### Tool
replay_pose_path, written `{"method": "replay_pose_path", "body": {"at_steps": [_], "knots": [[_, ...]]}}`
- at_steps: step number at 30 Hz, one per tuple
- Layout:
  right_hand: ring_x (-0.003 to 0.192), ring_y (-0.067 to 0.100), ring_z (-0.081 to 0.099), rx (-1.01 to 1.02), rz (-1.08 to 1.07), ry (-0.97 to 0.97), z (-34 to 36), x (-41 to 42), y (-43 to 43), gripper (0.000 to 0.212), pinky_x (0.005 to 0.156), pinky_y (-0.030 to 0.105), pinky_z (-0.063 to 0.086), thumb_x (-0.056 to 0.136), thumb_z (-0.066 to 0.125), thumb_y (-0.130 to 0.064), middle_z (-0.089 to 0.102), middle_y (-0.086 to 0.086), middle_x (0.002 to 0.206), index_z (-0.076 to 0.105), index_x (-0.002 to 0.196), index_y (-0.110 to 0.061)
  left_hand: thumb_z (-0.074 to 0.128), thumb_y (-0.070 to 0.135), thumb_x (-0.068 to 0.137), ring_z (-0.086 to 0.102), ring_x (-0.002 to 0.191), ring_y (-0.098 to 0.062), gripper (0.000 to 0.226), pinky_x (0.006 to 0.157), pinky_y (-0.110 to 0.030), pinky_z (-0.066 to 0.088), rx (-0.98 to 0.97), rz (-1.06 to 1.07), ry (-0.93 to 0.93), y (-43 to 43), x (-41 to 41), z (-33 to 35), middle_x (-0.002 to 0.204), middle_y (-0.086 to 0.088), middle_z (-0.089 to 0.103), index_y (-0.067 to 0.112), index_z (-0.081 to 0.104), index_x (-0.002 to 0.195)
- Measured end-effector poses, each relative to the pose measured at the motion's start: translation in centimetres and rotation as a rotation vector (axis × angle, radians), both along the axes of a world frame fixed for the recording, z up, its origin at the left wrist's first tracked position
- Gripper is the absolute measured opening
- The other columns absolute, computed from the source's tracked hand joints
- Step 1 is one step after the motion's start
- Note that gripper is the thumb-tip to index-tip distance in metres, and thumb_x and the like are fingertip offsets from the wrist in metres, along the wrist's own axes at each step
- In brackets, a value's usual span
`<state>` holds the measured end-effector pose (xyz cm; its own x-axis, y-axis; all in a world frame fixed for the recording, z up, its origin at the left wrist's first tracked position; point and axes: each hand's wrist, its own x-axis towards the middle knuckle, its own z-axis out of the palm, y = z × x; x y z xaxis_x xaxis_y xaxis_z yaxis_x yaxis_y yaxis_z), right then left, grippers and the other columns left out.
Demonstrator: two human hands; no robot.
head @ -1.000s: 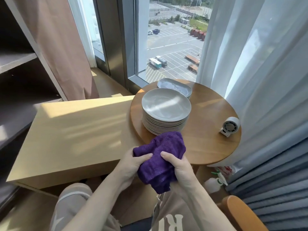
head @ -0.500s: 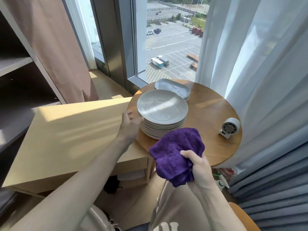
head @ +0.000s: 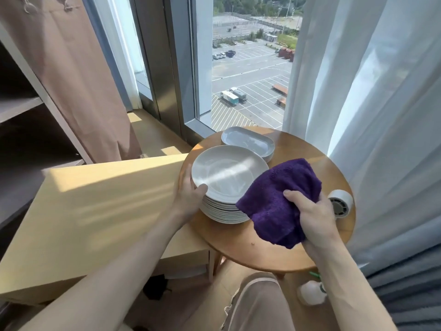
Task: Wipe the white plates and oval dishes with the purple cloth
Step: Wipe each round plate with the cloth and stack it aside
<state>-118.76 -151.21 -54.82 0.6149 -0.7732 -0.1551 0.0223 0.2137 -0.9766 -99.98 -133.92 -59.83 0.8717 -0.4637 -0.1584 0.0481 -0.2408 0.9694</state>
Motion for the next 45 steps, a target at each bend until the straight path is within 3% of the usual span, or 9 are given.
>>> {"method": "replay_pose_path", "body": {"at_steps": [3,12,19,25,29,34,37,42,45], "knots": [[0.088,0.029,0.075,-0.04,0.021,0.018,0.2,0.8,-0.9,0.023,0.074,0.046,0.059,0.089,0.072,-0.004,0.078,-0.002,0.088,0.075,0.093,-0.027,0.055,0.022,0.071,0.042,0.139,-0.015,0.081,0.118,-0.048,0.038,-0.045,-0.025,0.026,0.1,0.6,0.1,0.152,0.007,0.04,0.048,0.027,0.142],[0.092,0.034,0.072,0.185,-0.032,-0.031,-0.1,0.5,0.2,0.027,0.073,0.043,0.06,0.092,0.067,-0.003,0.075,0.015,0.105,0.068,0.118,-0.009,0.053,0.024,0.073,0.047,0.134,-0.021,0.087,0.114,-0.046,0.042,-0.103,0.006,0.009,-1.1,0.0,-0.8,0.147,-0.002,0.047,0.028,0.028,0.157],[0.084,0.029,0.077,0.359,-0.02,-0.165,1.3,1.2,0.3,0.014,0.067,0.041,0.061,0.084,0.071,-0.015,0.077,0.012,0.094,0.084,0.082,-0.009,0.052,0.025,0.073,0.04,0.11,0.008,0.091,0.093,-0.002,0.035,-0.157,0.032,-0.012,-0.9,0.1,-2.0,0.125,0.023,0.041,0.019,0.023,0.159],[0.089,0.026,0.076,0.284,0.053,-0.181,1.9,4.0,0.1,0.016,0.073,0.037,0.061,0.081,0.074,-0.015,0.077,0.012,0.098,0.083,0.091,-0.005,0.053,0.035,0.073,0.042,0.136,-0.025,0.097,0.116,-0.045,0.037,-0.129,-0.044,0.013,-0.8,0.8,-3.7,0.15,0.004,0.038,0.031,0.01,0.16],[0.077,0.024,0.072,0.006,0.047,0.074,3.5,6.7,-0.5,0.031,0.062,0.033,0.058,0.081,0.068,0.002,0.072,0.008,0.087,0.07,0.112,-0.006,0.053,0.032,0.073,0.038,0.141,-0.023,0.097,0.119,-0.047,0.035,-0.166,-0.075,0.02,-0.7,1.1,-4.3,0.155,0.0,0.037,0.032,0.009,0.16],[0.081,-0.005,0.066,-0.83,-0.007,0.573,5.4,9.8,-1.0,0.05,0.057,0.007,0.047,0.072,0.062,-0.016,0.068,-0.029,0.09,0.058,0.101,-0.057,0.053,0.037,0.073,0.036,0.142,-0.016,0.096,0.121,-0.043,0.032,-0.187,-0.099,0.015,-0.9,1.4,-5.0,0.156,0.008,0.034,0.038,0.008,0.158],[0.091,0.015,0.06,-1.194,0.279,0.939,3.0,12.2,-0.2,0.041,0.074,0.036,0.053,0.08,0.06,-0.032,0.051,-0.014,0.108,0.047,0.116,-0.047,0.053,0.038,0.072,0.035,0.142,-0.014,0.097,0.121,-0.041,0.033,-0.188,-0.121,0.009,-0.8,1.4,-5.1,0.157,0.009,0.032,0.042,0.006,0.157],[0.122,0.026,0.044,-1.144,0.61,1.043,0.7,13.1,-0.5,0.071,0.1,0.039,0.038,0.087,0.053,-0.054,0.044,-0.006,0.146,0.028,0.153,-0.044,0.052,0.027,0.074,0.04,0.14,-0.021,0.097,0.118,-0.046,0.036,-0.153,-0.124,0.085,-0.6,1.5,-3.9,0.156,0.0,0.037,0.037,0.007,0.159],[0.103,0.022,0.053,-1.104,0.622,0.898,0.9,12.4,-1.8,0.071,0.083,0.036,0.04,0.081,0.05,-0.046,0.061,-0.015,0.118,0.025,0.147,-0.058,0.053,0.024,0.073,0.042,0.14,-0.026,0.096,0.118,-0.049,0.036,-0.156,-0.114,0.082,-0.5,1.5,-3.9,0.155,-0.005,0.04,0.037,0.009,0.158]]}}
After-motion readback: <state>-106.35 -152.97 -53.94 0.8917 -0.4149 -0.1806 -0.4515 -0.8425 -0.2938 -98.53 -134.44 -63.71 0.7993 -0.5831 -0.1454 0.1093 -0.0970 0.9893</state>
